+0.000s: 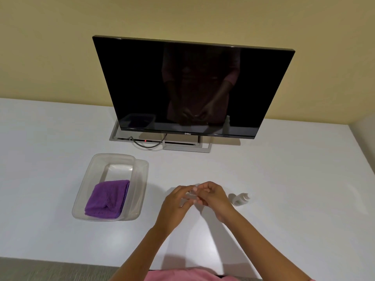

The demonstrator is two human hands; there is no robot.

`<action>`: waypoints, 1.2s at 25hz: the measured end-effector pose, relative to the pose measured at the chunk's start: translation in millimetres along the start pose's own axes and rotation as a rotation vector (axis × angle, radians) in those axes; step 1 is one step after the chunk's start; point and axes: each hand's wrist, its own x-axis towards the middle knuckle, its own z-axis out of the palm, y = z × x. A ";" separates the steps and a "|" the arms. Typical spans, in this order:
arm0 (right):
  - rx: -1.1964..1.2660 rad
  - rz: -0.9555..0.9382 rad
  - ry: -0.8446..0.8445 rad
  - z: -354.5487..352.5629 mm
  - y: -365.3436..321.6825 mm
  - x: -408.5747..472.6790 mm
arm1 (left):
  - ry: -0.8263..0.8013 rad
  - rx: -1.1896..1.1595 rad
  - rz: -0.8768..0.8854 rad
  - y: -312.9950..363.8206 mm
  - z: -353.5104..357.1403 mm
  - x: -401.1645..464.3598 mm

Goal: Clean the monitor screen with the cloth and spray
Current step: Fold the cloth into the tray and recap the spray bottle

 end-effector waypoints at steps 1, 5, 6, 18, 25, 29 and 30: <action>-0.010 -0.006 -0.017 -0.7 -0.7 -4.0 | 0.024 0.014 0.012 3.0 0.4 -0.4; -0.348 -0.207 0.103 -4.5 -7.8 -20.4 | 0.104 0.006 -0.029 -2.4 -0.2 1.6; -0.431 -0.329 0.167 -8.9 -11.2 -24.8 | 0.116 0.007 -0.072 -7.7 0.0 1.5; -0.501 -0.253 0.331 -117.7 39.1 -30.8 | -0.062 -0.145 -0.459 -33.9 -8.7 2.5; -0.440 -0.272 0.385 -114.1 51.6 -17.3 | -0.111 -0.214 -0.505 -25.0 -14.8 1.3; -0.480 -0.333 0.357 -109.2 41.1 -26.9 | -0.108 -0.312 -0.469 -1.1 -20.5 -0.8; -0.501 -0.368 0.303 -106.1 35.9 -32.0 | -0.108 -0.330 -0.436 6.9 -23.1 -1.8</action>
